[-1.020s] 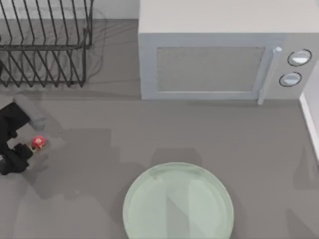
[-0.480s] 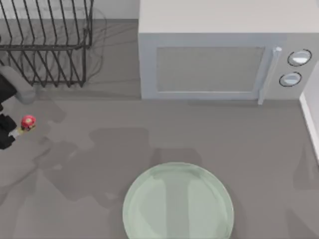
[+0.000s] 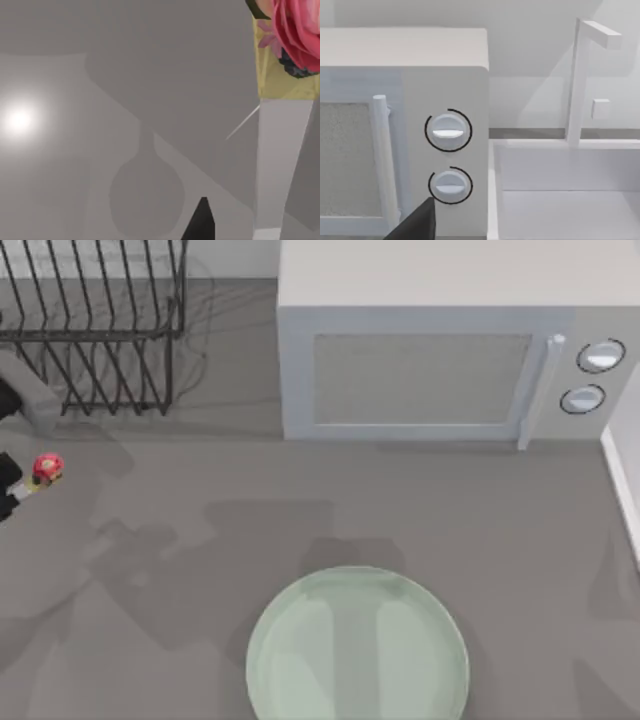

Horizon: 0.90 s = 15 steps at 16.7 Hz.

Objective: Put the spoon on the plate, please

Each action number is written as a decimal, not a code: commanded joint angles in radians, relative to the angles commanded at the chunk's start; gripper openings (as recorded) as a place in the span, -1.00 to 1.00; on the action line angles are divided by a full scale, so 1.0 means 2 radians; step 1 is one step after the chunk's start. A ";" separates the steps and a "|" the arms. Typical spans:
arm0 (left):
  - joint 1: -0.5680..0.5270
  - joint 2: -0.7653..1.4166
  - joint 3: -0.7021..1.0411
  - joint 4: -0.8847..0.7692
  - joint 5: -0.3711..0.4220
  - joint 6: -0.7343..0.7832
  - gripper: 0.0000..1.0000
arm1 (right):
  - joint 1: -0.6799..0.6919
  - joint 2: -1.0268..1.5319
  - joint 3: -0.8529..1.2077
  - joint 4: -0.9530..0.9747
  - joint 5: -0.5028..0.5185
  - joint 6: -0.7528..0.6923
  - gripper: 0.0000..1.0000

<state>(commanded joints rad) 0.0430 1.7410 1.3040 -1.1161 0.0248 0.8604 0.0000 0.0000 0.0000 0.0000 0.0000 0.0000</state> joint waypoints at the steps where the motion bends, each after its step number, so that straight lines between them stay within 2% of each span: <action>1: -0.006 0.002 0.002 0.000 0.000 -0.002 -1.00 | 0.000 0.000 0.000 0.000 0.000 0.000 1.00; 3: -0.034 0.011 0.008 0.000 0.000 -0.009 -1.00 | 0.000 0.000 0.000 0.000 0.000 0.000 1.00; 6: -0.111 0.032 0.022 0.002 0.000 -0.027 -1.00 | 0.000 0.000 0.000 0.000 0.000 0.000 1.00; 15: -0.442 0.093 0.058 0.023 0.001 -0.113 -1.00 | 0.000 0.000 0.000 0.000 0.000 0.000 1.00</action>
<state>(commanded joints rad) -0.8417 1.9270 1.4201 -1.0702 0.0262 0.6352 0.0000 0.0000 0.0000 0.0000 0.0000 0.0000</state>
